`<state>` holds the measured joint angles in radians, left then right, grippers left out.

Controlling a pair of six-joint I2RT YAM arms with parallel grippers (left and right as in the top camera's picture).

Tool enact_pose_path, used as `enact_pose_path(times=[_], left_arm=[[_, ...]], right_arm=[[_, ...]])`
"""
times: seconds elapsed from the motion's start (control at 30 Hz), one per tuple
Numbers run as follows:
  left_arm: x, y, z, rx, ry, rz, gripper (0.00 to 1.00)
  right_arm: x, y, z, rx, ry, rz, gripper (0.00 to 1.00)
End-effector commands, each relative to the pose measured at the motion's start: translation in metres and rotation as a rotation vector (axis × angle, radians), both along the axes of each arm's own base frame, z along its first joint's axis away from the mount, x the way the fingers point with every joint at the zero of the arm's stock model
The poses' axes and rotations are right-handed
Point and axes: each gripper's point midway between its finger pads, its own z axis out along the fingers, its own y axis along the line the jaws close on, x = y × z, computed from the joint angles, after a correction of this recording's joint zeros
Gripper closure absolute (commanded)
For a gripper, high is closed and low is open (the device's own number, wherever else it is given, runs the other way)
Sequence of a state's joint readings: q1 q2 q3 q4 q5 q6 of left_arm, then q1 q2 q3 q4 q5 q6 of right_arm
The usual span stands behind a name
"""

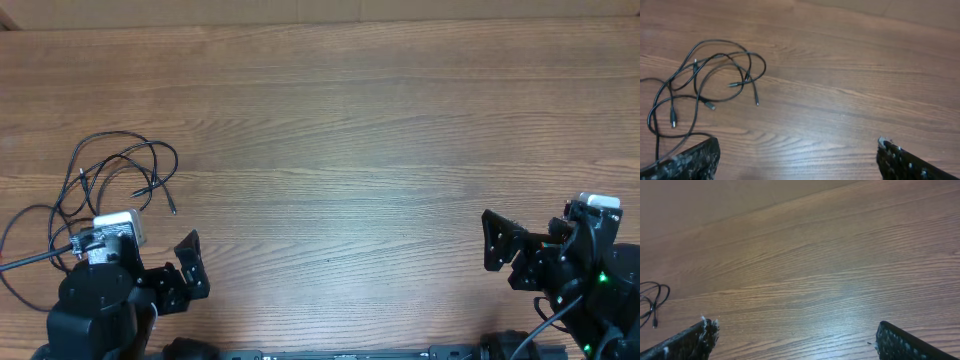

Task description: Untangle cables

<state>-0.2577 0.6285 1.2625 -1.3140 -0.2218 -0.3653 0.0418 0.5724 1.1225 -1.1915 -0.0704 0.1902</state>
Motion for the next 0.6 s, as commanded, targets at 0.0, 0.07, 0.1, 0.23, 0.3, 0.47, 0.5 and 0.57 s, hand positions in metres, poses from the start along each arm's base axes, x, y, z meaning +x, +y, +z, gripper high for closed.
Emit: enact_pose_path(times=[0.0, 0.07, 0.1, 0.23, 0.3, 0.47, 0.5, 0.57], left_arm=[[-0.0028, 0.0041, -0.0064, 0.013, 0.030, 0.021, 0.00], [-0.0050, 0.0047, -0.0091, 0.017, 0.044, 0.021, 0.00], [-0.0059, 0.0049, -0.0101, 0.018, 0.050, 0.021, 0.00], [-0.0065, 0.0050, -0.0109, 0.019, 0.054, 0.021, 0.00], [-0.0066, 0.0051, -0.0108, 0.019, 0.054, 0.021, 0.00], [-0.0066, 0.0051, -0.0109, 0.019, 0.054, 0.021, 0.00], [-0.0065, 0.0051, -0.0110, 0.019, 0.055, 0.021, 0.00], [-0.0066, 0.0051, -0.0109, 0.019, 0.054, 0.021, 0.00]], right_arm=[[0.0004, -0.0016, -0.0019, -0.006, 0.005, -0.009, 0.00], [0.0004, -0.0015, -0.0019, -0.005, 0.005, -0.009, 0.00], [0.0004, -0.0016, -0.0019, -0.006, 0.005, -0.009, 0.00], [0.0004, -0.0016, -0.0019, -0.006, 0.005, -0.009, 0.00], [0.0004, -0.0016, -0.0019, -0.006, 0.005, -0.009, 0.00], [0.0004, -0.0016, -0.0019, -0.006, 0.005, -0.009, 0.00], [0.0004, -0.0016, -0.0019, -0.006, 0.005, -0.009, 0.00], [0.0009, -0.0048, -0.0025, -0.029, 0.003, -0.015, 0.00]])
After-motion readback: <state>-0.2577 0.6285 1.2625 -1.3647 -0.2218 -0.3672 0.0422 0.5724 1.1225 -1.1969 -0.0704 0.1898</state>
